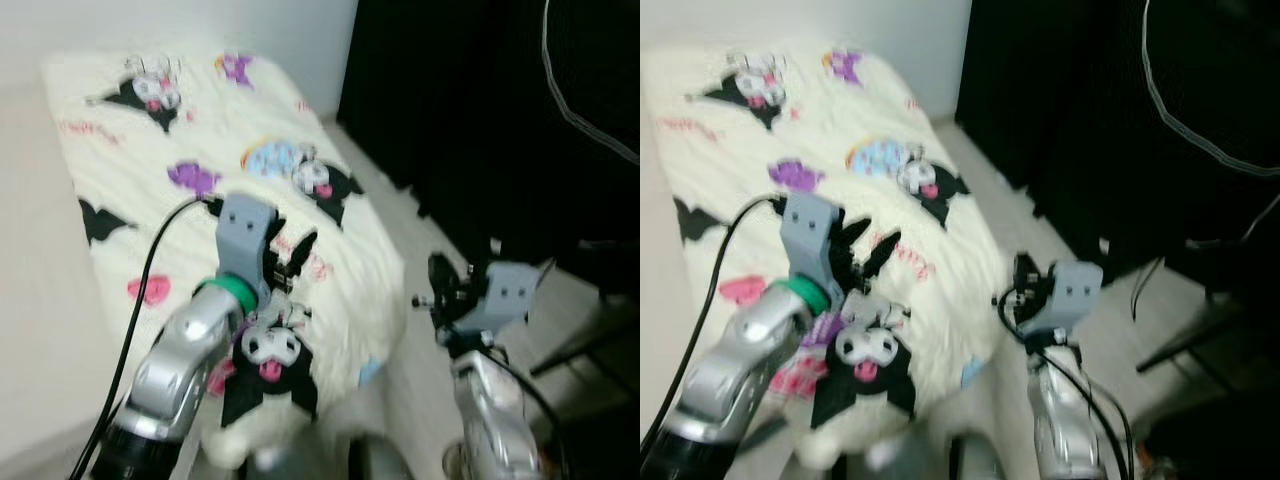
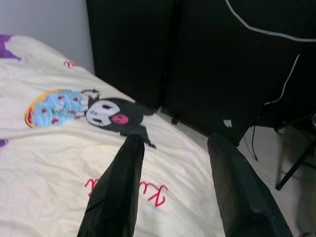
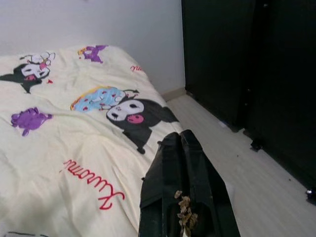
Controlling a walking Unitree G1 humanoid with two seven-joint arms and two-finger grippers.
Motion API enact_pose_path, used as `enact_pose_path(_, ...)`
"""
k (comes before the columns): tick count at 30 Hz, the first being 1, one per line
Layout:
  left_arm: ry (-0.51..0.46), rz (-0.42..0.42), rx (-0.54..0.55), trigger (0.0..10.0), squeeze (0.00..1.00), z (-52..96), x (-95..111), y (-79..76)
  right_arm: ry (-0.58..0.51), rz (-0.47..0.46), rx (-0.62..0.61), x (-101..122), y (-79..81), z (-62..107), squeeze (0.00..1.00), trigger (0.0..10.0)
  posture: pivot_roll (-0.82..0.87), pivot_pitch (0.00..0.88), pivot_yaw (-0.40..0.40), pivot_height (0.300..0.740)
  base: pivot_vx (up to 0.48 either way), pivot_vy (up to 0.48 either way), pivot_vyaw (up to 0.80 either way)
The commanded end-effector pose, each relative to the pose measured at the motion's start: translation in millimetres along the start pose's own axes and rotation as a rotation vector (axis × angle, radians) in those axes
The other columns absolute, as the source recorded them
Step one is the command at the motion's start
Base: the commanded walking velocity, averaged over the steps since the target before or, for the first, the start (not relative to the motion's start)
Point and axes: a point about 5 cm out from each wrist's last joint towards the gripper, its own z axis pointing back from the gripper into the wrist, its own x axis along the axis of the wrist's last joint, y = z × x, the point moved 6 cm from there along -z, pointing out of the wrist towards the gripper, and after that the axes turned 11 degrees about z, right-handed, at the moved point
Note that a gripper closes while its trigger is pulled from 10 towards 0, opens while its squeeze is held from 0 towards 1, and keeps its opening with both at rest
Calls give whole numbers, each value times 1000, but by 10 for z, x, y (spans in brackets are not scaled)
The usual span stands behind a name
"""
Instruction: Clean up the room
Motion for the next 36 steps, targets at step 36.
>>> enact_pose_path(36, -76, 5, 266, 10000, 0, -129, -304, 528, 3, 133, -70, -158, 0, -95, 0, 10000, 19, 49, -28, 740, 0, 0, 0)
